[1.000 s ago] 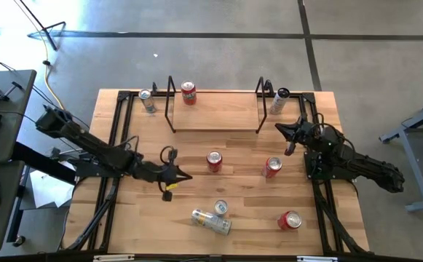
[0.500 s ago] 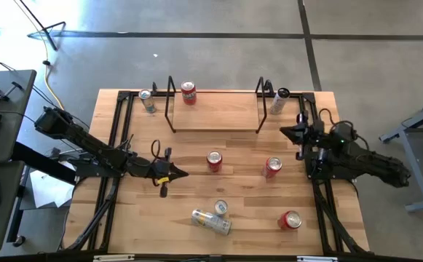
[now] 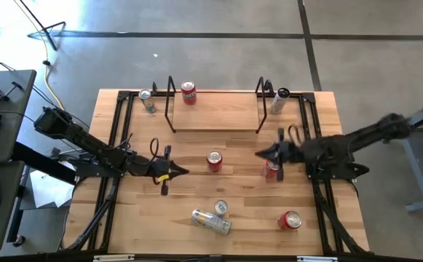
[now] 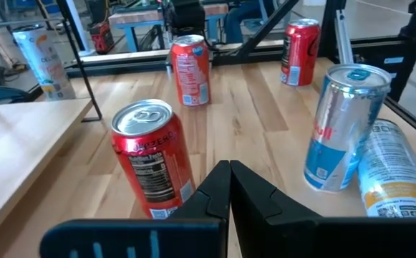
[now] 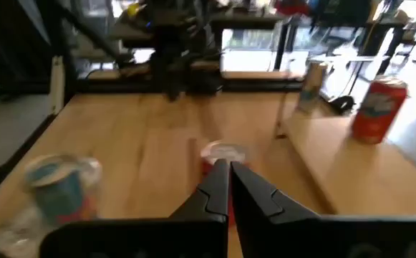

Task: Place canned beverage on shelf
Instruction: Put the bottom white yellow soda can on the shelf

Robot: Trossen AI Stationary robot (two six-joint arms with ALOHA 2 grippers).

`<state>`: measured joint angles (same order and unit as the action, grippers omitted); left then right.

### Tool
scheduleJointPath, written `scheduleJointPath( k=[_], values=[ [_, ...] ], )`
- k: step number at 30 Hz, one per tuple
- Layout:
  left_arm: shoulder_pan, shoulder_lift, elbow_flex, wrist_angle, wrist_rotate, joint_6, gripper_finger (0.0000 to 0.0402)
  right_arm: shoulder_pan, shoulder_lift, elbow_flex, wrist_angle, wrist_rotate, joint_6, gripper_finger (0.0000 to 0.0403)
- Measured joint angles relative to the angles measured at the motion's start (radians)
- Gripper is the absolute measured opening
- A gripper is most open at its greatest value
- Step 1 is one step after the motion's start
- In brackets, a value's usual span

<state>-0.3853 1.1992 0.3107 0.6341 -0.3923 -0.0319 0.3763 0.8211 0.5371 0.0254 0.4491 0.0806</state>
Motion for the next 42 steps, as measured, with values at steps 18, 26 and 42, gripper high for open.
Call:
scheduleJointPath(
  k=[18, 26, 42],
  values=[
    [0.000, 0.000, 0.000, -0.001, 0.034, -0.027, 0.0000, 0.491, 0.741, 0.436, -0.064, 0.514, 0.394, 0.0041],
    [0.000, 0.000, 0.000, -0.001, 0.034, -0.019, 0.0000, 0.488, 0.964, 0.618, -0.262, 0.431, 0.755, 0.0202],
    [-0.002, 0.000, 0.000, -0.009, 0.051, -0.042, 0.0000, 0.432, 1.258, 0.846, -0.328, 0.342, 0.826, 0.0300]
  ],
)
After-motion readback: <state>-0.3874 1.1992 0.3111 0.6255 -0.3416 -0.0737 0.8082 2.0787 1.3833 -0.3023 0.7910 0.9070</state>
